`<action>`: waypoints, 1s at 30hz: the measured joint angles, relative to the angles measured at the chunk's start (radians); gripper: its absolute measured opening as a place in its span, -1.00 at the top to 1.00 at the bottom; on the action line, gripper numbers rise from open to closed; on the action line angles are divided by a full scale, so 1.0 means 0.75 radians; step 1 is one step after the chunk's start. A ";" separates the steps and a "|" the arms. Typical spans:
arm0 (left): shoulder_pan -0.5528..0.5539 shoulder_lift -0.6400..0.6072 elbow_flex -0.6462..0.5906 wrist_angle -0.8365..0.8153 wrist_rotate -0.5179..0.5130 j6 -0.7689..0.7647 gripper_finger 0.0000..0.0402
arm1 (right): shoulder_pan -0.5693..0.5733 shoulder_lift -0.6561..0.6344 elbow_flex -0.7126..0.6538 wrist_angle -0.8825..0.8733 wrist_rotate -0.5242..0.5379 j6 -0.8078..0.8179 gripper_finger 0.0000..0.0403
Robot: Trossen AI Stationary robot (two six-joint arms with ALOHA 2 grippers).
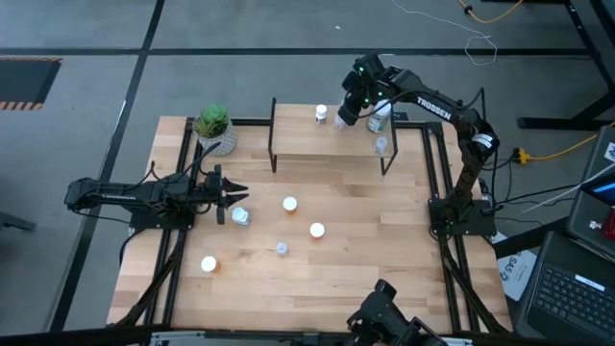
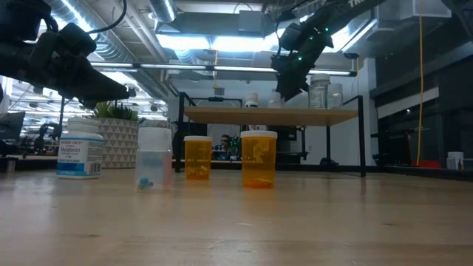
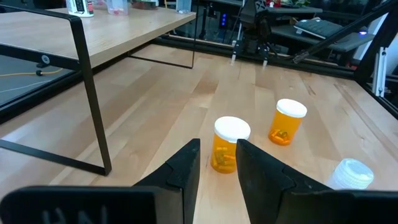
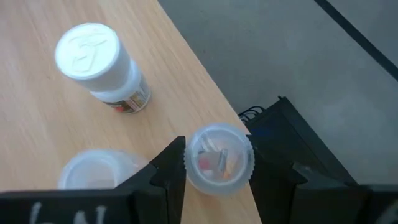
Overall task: Pick and place medicine bottles onto shelf by color
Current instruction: Put the transparent pill bottle on the shelf, then move the orange pill bottle to the center
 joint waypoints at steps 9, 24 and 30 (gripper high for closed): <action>0.000 0.000 0.000 0.000 0.000 0.000 0.51 | 0.000 0.000 0.000 0.003 -0.005 0.034 -0.20; 0.000 0.000 0.000 0.000 0.000 0.000 0.51 | 0.124 -0.003 0.527 -0.384 -0.430 0.102 -0.27; 0.000 0.000 0.000 0.000 0.000 0.000 0.51 | 0.369 -0.003 0.584 -0.764 -0.744 -0.045 -0.27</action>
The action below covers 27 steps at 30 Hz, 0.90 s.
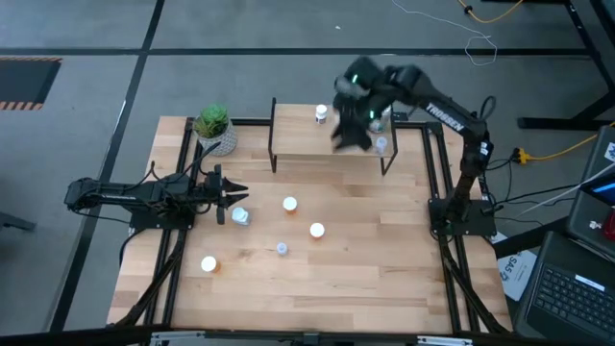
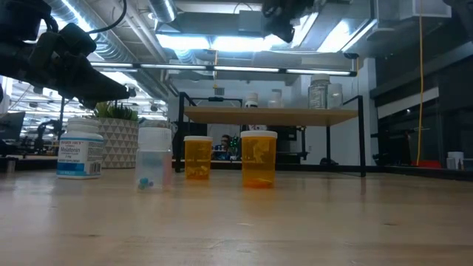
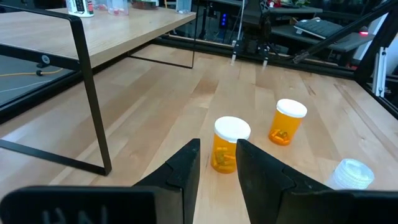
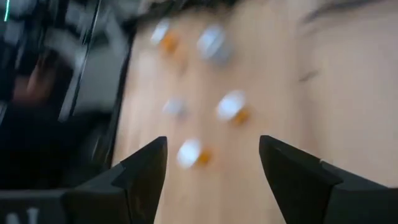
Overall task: Pick and place medicine bottles onto shelf by color
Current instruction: Move the orange pill bottle to the center
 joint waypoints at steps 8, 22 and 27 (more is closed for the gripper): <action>0.000 0.000 0.000 0.004 0.000 -0.012 0.51 | 0.387 0.003 -0.283 -0.036 0.099 -0.107 -0.28; -0.225 0.316 0.823 -1.178 0.314 -0.622 0.68 | 0.747 0.003 -0.678 0.190 0.290 0.224 -0.28; -0.437 0.648 0.929 -1.191 0.596 -0.843 0.78 | 0.812 0.003 -0.706 0.265 0.516 0.342 -0.28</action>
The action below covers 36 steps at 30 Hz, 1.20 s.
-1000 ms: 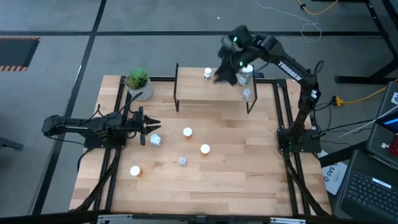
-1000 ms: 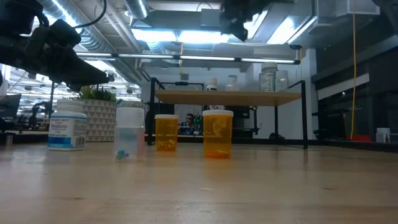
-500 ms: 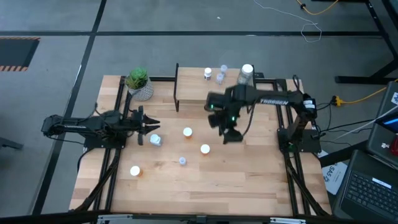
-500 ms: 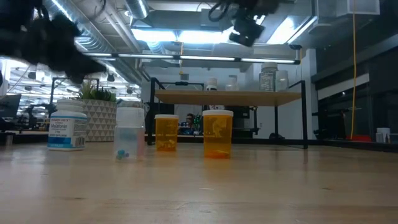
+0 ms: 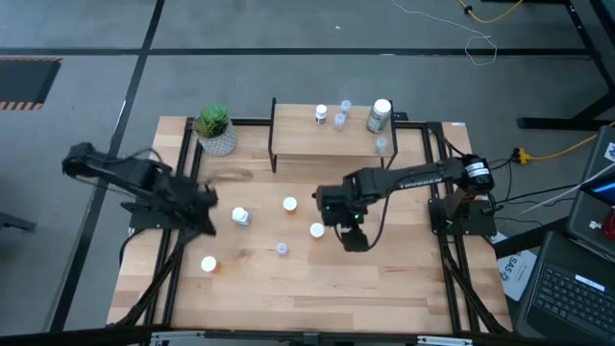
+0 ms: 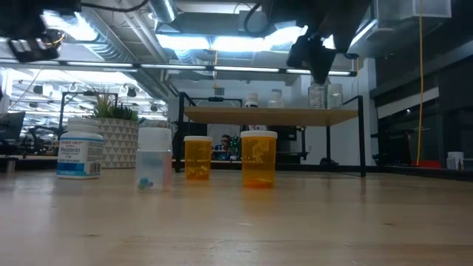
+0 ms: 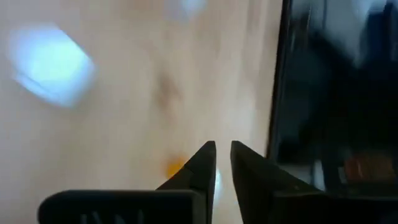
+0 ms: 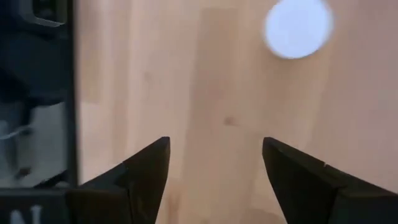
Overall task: Pick and place medicine bottles onto shelf by color
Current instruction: Move the orange pill bottle to the center
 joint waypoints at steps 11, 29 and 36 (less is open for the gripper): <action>-0.494 0.418 0.187 -0.004 -0.008 -0.446 0.98 | 0.071 0.000 -0.005 0.220 0.468 0.183 -0.28; -1.078 0.909 0.221 0.007 -0.346 -1.289 1.00 | 0.144 0.000 -0.005 0.405 0.474 0.182 -0.28; -1.060 1.156 0.221 0.074 -0.407 -1.348 1.00 | 0.144 0.000 -0.005 0.405 0.474 0.182 -0.28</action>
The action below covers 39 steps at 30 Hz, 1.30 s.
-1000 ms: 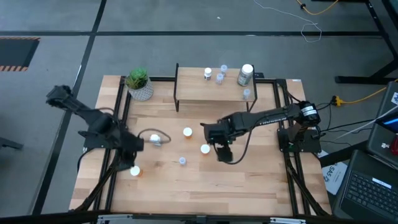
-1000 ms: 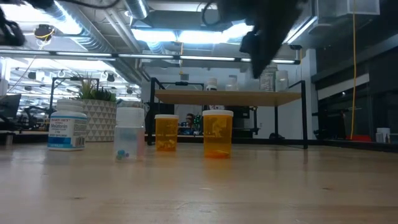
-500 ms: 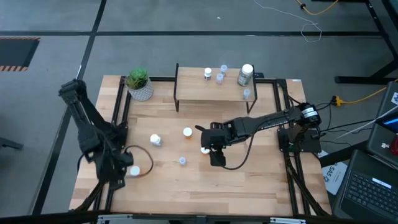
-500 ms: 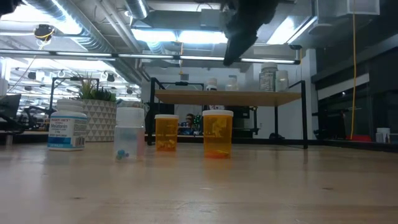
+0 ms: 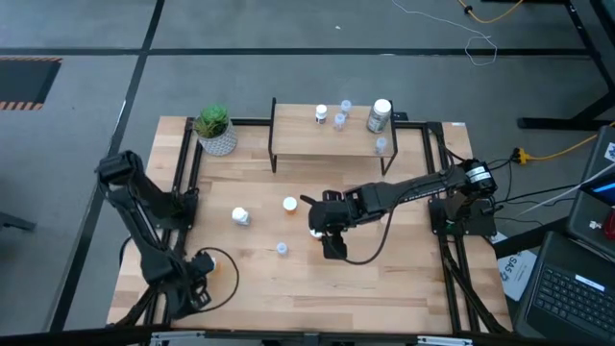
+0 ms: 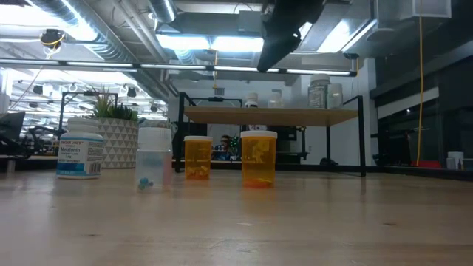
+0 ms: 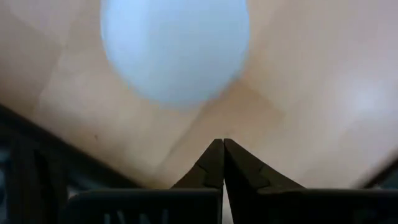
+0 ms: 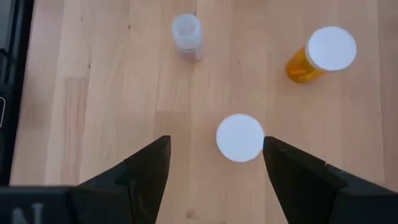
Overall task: Pick and place medicine bottles onto shelf by color
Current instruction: Move the orange pill bottle to the center, then put the orange pill bottle on the shelf
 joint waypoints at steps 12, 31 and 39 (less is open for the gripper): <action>0.265 0.111 -0.001 -0.116 -0.110 0.196 1.00 | 0.000 0.000 0.000 -0.008 -0.001 -0.006 -0.28; 1.070 0.112 -0.001 0.177 -0.336 1.293 1.00 | 0.002 0.000 0.000 -0.058 -0.005 -0.030 -0.28; 1.346 -0.024 0.141 0.077 -0.279 1.744 1.00 | 0.002 0.000 0.001 -0.134 -0.005 -0.018 -0.28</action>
